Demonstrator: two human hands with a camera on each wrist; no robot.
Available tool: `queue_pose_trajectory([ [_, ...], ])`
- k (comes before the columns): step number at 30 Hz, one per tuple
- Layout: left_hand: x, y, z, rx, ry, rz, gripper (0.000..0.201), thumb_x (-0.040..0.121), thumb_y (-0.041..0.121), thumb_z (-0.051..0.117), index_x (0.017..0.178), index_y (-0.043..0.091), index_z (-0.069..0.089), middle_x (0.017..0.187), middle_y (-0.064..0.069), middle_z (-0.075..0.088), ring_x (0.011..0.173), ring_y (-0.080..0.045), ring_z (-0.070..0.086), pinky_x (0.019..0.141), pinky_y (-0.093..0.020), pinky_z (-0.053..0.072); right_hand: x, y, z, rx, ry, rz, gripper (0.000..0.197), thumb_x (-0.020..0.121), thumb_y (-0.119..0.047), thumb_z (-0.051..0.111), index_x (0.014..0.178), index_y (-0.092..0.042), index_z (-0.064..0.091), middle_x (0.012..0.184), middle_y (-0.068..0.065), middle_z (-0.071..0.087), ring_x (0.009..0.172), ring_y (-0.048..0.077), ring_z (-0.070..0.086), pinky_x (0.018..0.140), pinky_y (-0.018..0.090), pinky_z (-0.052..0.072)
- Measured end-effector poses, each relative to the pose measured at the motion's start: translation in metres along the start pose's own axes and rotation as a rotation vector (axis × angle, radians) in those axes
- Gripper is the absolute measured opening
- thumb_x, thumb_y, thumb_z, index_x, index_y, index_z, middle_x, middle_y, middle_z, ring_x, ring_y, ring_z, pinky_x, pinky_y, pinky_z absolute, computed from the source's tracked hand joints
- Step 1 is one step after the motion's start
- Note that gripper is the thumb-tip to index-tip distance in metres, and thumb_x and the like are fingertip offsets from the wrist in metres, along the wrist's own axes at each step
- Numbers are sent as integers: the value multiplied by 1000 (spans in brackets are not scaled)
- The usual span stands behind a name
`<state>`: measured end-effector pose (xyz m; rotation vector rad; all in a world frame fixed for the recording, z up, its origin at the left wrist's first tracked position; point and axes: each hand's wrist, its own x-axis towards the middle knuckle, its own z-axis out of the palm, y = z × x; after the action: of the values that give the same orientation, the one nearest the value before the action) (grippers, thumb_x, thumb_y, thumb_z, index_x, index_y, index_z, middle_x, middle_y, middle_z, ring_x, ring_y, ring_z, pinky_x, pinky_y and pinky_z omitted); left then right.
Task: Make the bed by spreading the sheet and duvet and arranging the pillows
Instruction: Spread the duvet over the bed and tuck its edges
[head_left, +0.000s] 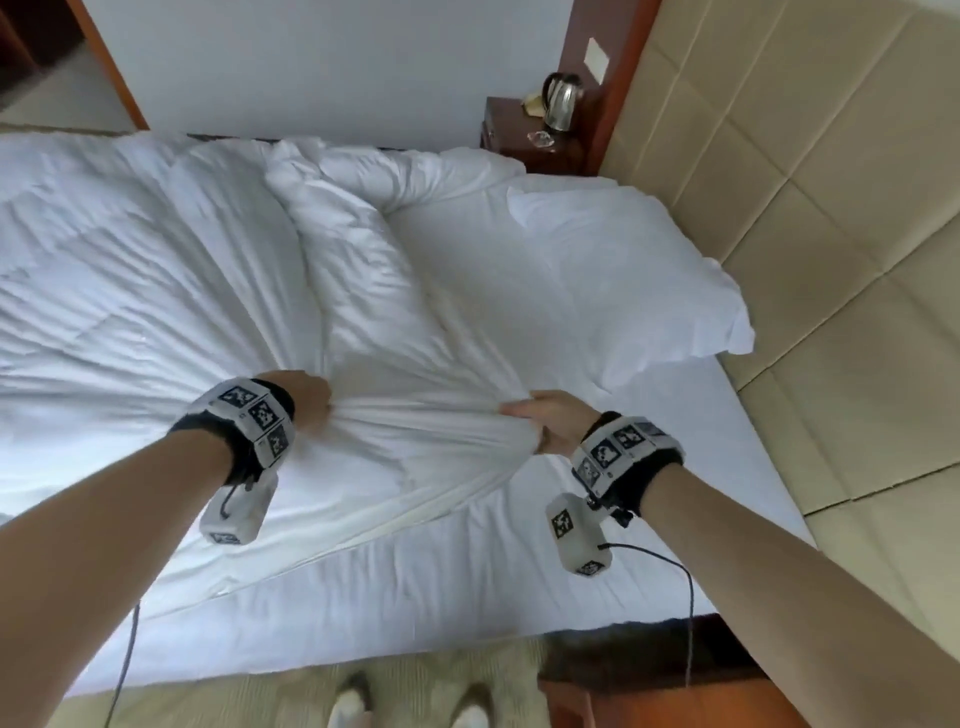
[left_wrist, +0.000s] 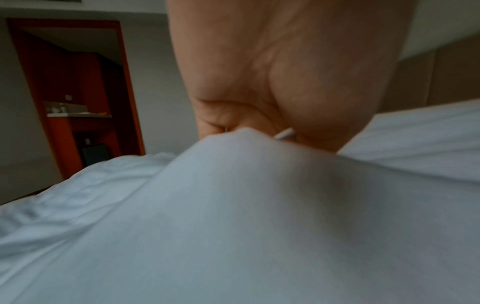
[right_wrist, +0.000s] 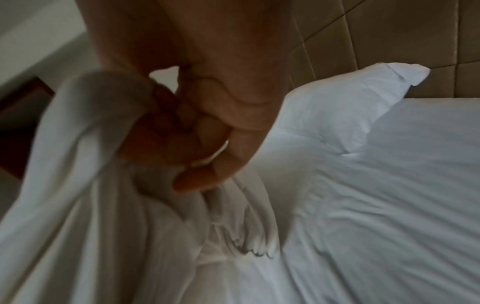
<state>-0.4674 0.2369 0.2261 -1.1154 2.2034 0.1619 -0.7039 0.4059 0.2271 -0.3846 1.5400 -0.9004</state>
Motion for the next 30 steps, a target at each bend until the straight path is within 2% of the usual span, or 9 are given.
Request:
queue_pose_trajectory([
  [2, 0, -7, 34, 9, -94, -25, 34, 94, 18, 40, 122, 8, 56, 127, -8, 59, 118, -24, 56, 97, -29, 43, 20, 29, 1, -13, -30, 161, 11, 94, -18, 54, 88, -8, 55, 78, 8, 62, 68, 18, 61, 57, 27, 54],
  [4, 5, -24, 74, -6, -172, -64, 36, 94, 18, 39, 125, 9, 54, 131, -8, 56, 120, -23, 54, 100, -28, 43, 41, 49, 1, -197, -24, 237, 31, 96, -29, 49, 71, -10, 52, 68, 8, 63, 60, 18, 60, 60, 25, 46],
  [9, 7, -62, 175, -60, -366, -159, 47, 88, 28, 52, 133, 17, 47, 136, -3, 53, 122, -18, 54, 99, -25, 42, 88, 62, -1, -233, 271, 184, 30, 96, -15, 46, 68, -6, 48, 32, -1, 55, 26, 8, 52, 31, 8, 35],
  [12, 23, -55, 187, -233, -398, -155, 36, 95, 20, 48, 129, 9, 52, 133, -6, 55, 122, -19, 54, 94, -21, 42, 123, 69, -1, -285, 361, 211, 30, 95, -17, 47, 67, -8, 50, 31, -2, 54, 30, 9, 52, 35, 12, 36],
  [15, 69, -55, 170, -448, -284, -119, 40, 96, 21, 42, 134, 10, 46, 141, -11, 47, 129, -25, 46, 105, -29, 37, 155, 59, 3, -341, 397, 284, 28, 95, -23, 45, 74, -6, 54, 52, 3, 59, 50, 16, 50, 48, 22, 36],
  [18, 118, -59, 147, -608, -90, -87, 42, 95, 23, 43, 137, 15, 40, 138, -15, 48, 124, -30, 48, 103, -36, 39, 183, 44, 12, -380, 457, 291, 27, 96, -27, 43, 95, -4, 58, 71, 6, 59, 67, 21, 55, 58, 28, 42],
  [21, 151, -51, 136, -685, 31, -22, 53, 94, 29, 47, 143, 22, 29, 147, -13, 32, 132, -33, 37, 109, -44, 34, 212, 40, 16, -473, 503, 245, 46, 99, -32, 38, 122, 4, 56, 111, 17, 63, 105, 30, 61, 91, 35, 48],
  [25, 183, -38, 151, -743, -30, 66, 65, 92, 34, 52, 147, 30, 19, 158, -6, 9, 142, -33, 17, 115, -47, 23, 238, 41, 23, -611, 573, 301, 51, 101, -30, 29, 130, 9, 46, 132, 26, 51, 124, 36, 48, 105, 40, 38],
  [30, 219, -40, 194, -810, -144, 105, 70, 92, 34, 53, 149, 28, 14, 159, -5, 7, 146, -24, 13, 118, -37, 15, 276, 54, 13, -717, 591, 455, 47, 103, -11, 24, 148, 0, 16, 153, 18, 21, 142, 27, 23, 112, 30, 21],
])
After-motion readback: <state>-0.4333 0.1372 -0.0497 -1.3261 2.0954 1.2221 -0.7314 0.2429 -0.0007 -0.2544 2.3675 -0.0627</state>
